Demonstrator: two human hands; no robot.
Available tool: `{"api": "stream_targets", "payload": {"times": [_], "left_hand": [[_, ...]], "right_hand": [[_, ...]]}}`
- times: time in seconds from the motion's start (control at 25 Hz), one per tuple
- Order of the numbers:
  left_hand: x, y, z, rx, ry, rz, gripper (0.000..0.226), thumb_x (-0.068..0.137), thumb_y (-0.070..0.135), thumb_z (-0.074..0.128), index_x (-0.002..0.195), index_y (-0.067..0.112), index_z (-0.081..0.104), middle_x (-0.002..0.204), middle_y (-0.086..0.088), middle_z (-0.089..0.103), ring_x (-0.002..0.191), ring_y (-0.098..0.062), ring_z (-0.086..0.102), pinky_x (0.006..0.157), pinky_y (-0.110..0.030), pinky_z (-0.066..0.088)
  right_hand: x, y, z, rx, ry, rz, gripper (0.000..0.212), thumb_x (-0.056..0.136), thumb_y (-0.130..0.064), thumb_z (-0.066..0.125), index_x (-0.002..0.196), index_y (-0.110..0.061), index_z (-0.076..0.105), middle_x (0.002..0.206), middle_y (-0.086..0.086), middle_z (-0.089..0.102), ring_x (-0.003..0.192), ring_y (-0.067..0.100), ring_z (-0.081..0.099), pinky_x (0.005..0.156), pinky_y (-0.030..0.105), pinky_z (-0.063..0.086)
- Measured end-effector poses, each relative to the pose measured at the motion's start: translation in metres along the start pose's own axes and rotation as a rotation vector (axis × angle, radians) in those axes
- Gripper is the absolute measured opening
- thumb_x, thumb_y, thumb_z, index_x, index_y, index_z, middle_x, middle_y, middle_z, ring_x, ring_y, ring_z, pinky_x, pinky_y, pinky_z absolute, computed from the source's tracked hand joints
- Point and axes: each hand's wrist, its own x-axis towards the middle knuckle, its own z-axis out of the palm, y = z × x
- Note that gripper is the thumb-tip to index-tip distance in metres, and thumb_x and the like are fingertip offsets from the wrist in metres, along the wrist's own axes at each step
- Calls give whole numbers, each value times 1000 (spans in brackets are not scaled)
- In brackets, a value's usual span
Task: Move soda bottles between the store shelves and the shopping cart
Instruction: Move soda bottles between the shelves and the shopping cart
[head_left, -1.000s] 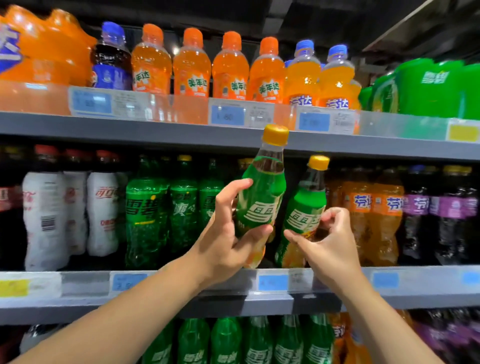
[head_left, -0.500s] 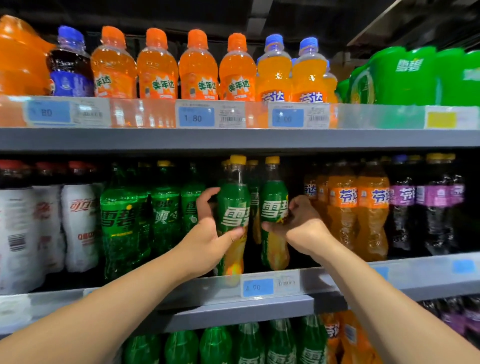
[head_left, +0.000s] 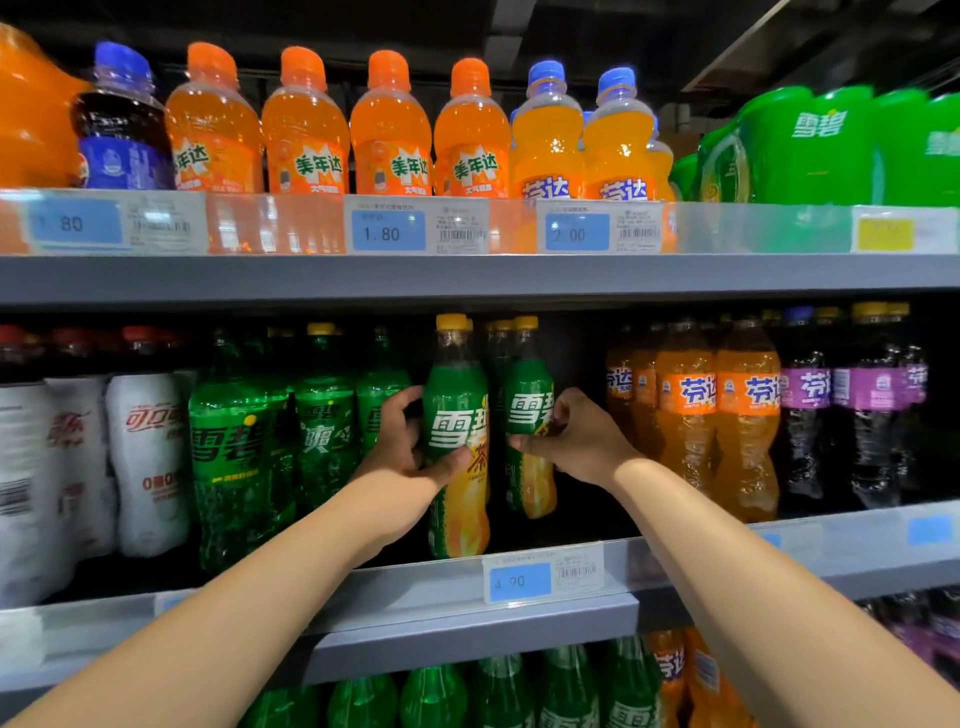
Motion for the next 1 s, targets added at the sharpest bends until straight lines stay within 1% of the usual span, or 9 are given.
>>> {"api": "stream_targets", "payload": {"times": [0.2, 0.28, 0.32, 0.4, 0.48, 0.64, 0.8, 0.88, 1.0], "left_hand": [[1, 0, 3, 99, -2, 17, 77, 88, 21, 75, 144, 47, 27, 120, 26, 57, 117, -10, 62, 106, -47, 48], [3, 1, 3, 141, -4, 9, 82, 91, 21, 72, 154, 37, 23, 116, 28, 55, 118, -13, 60, 105, -43, 48], [3, 1, 4, 165, -6, 3, 83, 91, 23, 72, 155, 36, 22, 115, 31, 54, 119, -12, 60, 103, -39, 48], [4, 2, 3, 239, -6, 0, 83, 91, 32, 72, 157, 37, 20, 117, 31, 54, 115, -7, 57, 95, -30, 45], [5, 3, 2, 307, 15, -1, 84, 90, 39, 72, 157, 36, 21, 122, 24, 54, 112, -4, 55, 91, -25, 43], [7, 2, 5, 280, 59, -20, 85, 88, 33, 76, 157, 30, 27, 124, 18, 53, 114, -7, 56, 97, -31, 46], [7, 3, 5, 259, 61, -67, 85, 83, 23, 82, 152, 25, 33, 138, 4, 58, 112, -15, 62, 100, -38, 52], [5, 3, 5, 356, 41, -103, 89, 81, 26, 84, 151, 27, 31, 133, 4, 59, 107, -17, 63, 96, -42, 55], [2, 4, 6, 471, 32, -153, 79, 79, 37, 84, 142, 27, 37, 108, 13, 58, 98, -20, 65, 86, -46, 59]], "right_hand": [[-6, 9, 3, -78, -27, 33, 43, 76, -37, 86, 92, -29, 47, 97, -7, 62, 85, 11, 63, 63, 25, 52], [-8, 14, 4, -102, -62, 52, 36, 81, -30, 83, 94, -29, 49, 103, -6, 61, 88, 14, 65, 63, 27, 60], [-9, 15, 5, -104, -68, 55, 33, 84, -28, 81, 94, -28, 50, 103, -6, 61, 86, 15, 66, 58, 24, 59], [-10, 16, 7, -89, -71, 61, 27, 88, -26, 78, 94, -25, 52, 103, -4, 60, 85, 16, 66, 51, 19, 56], [-9, 17, 8, -85, -77, 58, 23, 91, -25, 75, 97, -22, 53, 103, -2, 61, 85, 16, 66, 53, 22, 58], [-8, 18, 8, -175, -73, 26, 19, 93, -28, 72, 100, -21, 55, 100, -2, 63, 85, 17, 65, 68, 35, 64], [-9, 17, 9, -191, -97, 44, 18, 94, -34, 70, 92, -23, 56, 94, -1, 65, 79, 19, 68, 56, 28, 60], [-10, 16, 9, -212, -111, 34, 17, 95, -34, 69, 88, -23, 58, 88, -2, 65, 75, 17, 66, 54, 24, 52], [-16, 7, 8, -188, 8, -90, 17, 94, -30, 69, 82, -25, 59, 80, -6, 64, 77, 13, 62, 61, 20, 42]]}}
